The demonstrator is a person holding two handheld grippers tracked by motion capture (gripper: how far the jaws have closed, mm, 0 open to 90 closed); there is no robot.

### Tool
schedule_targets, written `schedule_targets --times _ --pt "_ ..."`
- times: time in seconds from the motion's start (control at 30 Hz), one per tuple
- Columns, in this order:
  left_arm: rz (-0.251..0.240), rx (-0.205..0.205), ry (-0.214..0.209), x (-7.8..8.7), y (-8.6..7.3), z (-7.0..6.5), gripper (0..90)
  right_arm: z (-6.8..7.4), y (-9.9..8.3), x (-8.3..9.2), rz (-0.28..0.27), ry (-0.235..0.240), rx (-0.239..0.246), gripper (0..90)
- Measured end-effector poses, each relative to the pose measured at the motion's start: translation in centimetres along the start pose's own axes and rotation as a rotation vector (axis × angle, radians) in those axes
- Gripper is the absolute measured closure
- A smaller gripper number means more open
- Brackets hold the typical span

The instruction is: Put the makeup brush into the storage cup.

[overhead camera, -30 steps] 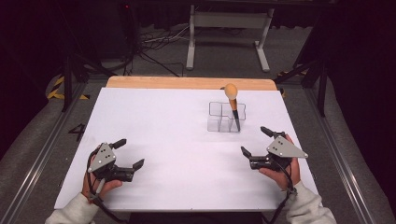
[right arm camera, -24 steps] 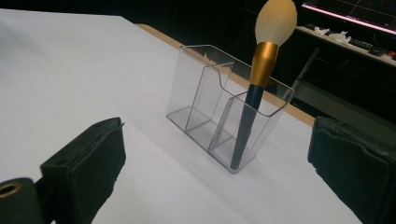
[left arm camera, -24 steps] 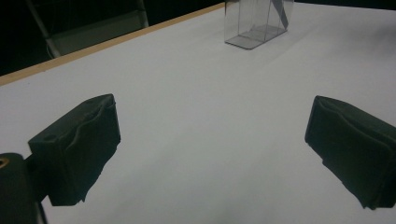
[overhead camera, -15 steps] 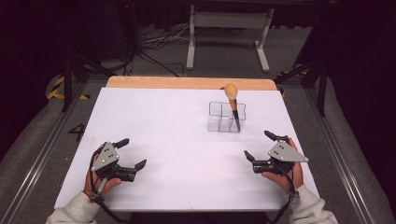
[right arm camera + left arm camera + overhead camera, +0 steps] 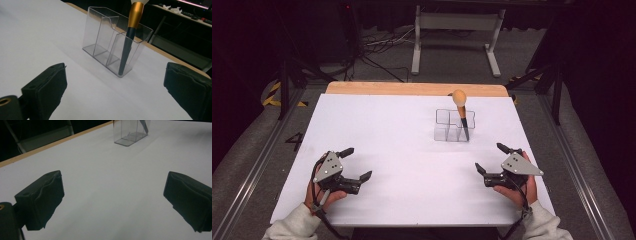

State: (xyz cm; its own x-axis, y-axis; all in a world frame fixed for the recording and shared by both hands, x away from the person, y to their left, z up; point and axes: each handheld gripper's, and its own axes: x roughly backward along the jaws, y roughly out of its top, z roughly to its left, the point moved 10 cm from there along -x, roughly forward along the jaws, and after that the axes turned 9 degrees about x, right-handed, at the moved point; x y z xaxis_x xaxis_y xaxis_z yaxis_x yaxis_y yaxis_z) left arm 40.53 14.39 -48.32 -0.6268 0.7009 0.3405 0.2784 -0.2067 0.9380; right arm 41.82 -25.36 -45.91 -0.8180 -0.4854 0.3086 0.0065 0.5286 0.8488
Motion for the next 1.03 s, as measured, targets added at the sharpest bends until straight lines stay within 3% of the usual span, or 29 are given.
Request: schedule_targets --times 1.03 --pt "0.005 0.002 0.021 -0.04 -0.09 0.26 4.1 0.31 -0.29 -0.62 0.013 0.024 -0.008 5.7"
